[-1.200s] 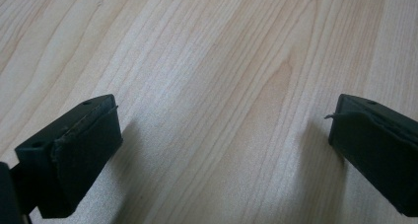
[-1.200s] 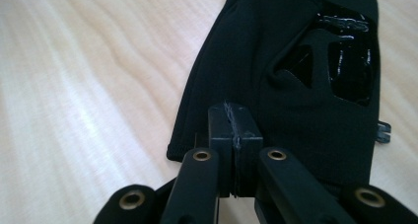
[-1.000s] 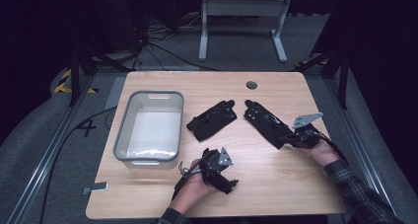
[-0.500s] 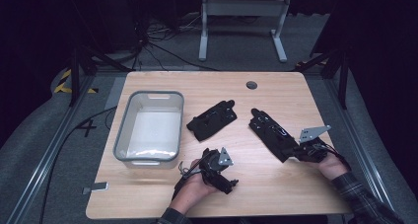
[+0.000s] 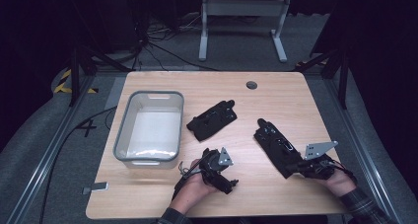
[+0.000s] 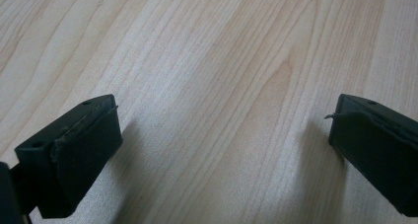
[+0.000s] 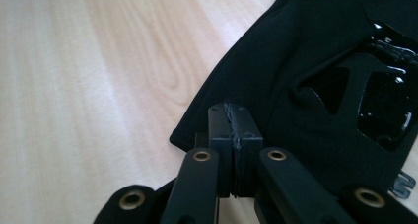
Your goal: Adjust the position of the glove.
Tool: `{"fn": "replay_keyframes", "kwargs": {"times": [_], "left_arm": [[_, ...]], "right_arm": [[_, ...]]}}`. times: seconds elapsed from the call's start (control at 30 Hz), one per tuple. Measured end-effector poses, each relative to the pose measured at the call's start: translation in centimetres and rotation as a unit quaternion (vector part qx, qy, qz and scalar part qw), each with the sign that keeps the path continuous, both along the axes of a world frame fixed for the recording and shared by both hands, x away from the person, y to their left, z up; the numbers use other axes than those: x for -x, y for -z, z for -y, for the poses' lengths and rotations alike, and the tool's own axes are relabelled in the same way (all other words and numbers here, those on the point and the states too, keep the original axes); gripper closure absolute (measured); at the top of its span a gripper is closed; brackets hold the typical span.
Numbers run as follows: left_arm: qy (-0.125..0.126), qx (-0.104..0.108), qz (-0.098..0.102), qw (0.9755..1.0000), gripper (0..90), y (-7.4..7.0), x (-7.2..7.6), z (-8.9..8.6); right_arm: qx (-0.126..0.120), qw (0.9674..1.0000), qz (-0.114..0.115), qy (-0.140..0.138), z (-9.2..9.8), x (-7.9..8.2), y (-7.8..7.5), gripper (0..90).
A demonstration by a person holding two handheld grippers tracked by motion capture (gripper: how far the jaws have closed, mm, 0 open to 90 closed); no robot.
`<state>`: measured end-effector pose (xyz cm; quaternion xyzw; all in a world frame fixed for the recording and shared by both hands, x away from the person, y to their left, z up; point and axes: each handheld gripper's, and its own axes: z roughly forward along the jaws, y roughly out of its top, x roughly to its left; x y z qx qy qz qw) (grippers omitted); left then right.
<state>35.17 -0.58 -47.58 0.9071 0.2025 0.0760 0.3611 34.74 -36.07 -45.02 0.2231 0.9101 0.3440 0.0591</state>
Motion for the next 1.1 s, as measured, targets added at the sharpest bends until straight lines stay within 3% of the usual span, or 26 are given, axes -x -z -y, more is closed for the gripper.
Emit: {"fn": "replay_keyframes", "kwargs": {"times": [0.13,0.27,0.53,0.83,1.1], "left_arm": [[0.000,0.000,0.000,1.0000,0.0,0.0,0.0,0.0],[0.000,0.001,-0.001,1.0000,0.0,0.0,0.0,0.0],[0.000,0.000,-0.001,1.0000,0.0,0.0,0.0,0.0],[0.000,0.001,-0.002,1.0000,0.0,0.0,0.0,0.1],[0.000,0.001,-0.002,1.0000,0.0,0.0,0.0,0.1]], "right_arm": [[0.000,1.0000,0.002,-0.009,-0.1,1.0,0.0,89.8],[-0.009,0.9999,0.013,-0.002,0.2,0.8,-0.6,89.8],[-0.020,0.9985,0.039,0.032,1.3,-2.7,-1.8,89.8],[-0.003,0.9967,0.047,0.067,1.5,-6.8,-1.0,89.8],[0.005,0.9969,0.039,0.068,1.5,-7.4,-0.4,89.8]]}}
